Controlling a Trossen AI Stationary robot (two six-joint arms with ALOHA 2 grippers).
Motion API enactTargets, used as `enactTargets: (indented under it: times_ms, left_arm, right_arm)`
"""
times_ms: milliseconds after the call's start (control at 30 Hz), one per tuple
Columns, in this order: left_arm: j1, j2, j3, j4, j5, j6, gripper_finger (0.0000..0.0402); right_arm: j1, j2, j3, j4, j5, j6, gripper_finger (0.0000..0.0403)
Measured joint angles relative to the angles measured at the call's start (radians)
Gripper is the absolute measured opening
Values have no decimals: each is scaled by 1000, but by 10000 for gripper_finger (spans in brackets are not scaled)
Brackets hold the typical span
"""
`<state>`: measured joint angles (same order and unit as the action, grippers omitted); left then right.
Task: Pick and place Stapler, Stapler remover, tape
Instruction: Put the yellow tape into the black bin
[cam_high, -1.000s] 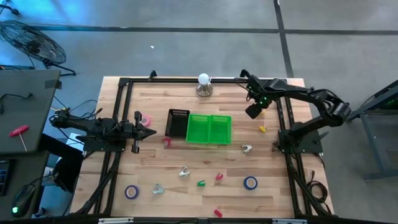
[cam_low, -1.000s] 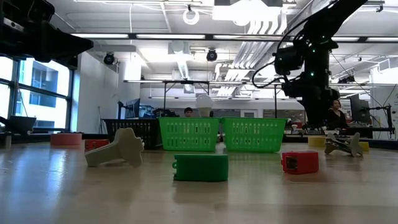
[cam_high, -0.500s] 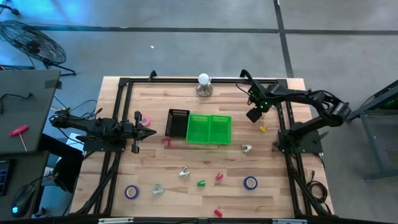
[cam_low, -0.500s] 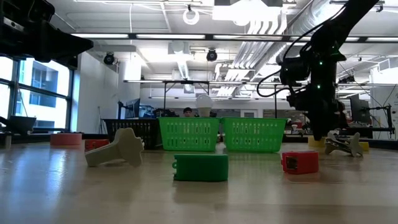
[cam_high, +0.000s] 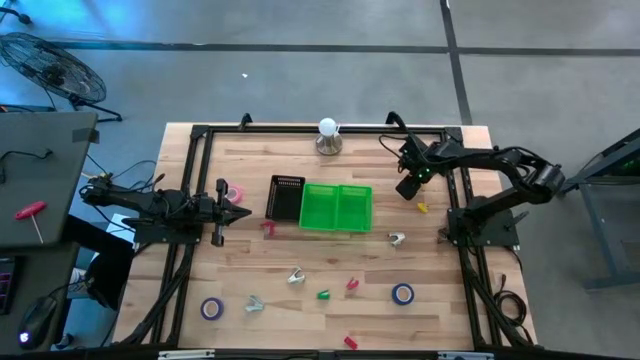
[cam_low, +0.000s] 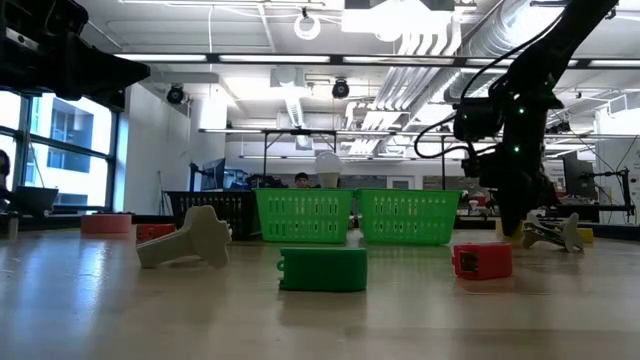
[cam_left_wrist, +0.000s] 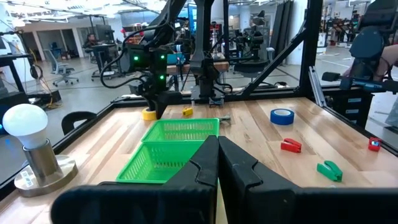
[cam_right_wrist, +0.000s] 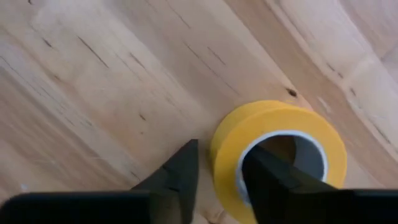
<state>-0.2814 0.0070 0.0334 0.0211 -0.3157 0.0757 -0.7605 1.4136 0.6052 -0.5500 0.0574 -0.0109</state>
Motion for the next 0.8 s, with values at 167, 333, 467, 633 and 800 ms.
enactTargets:
  times_ms: [167, 333, 467, 633, 800]
  left_arm:
    - [0, 0, -1, 6, -17, 15, 0]
    - [0, 0, -2, 17, -53, 29, 0]
    - [0, 0, -2, 21, -55, 31, 0]
    - [0, 0, -2, 32, -116, 32, 0]
    - [0, 0, -2, 61, -236, 32, 0]
  right_arm:
    - [16, 0, 2, 48, -12, -80, 31]
    - [64, 0, 2, 87, 10, -83, 31]
    - [124, -1, 25, 85, -4, -71, 31]
    - [255, -2, 114, 38, -4, -52, 31]
    - [418, -2, 256, -68, 47, -40, 31]
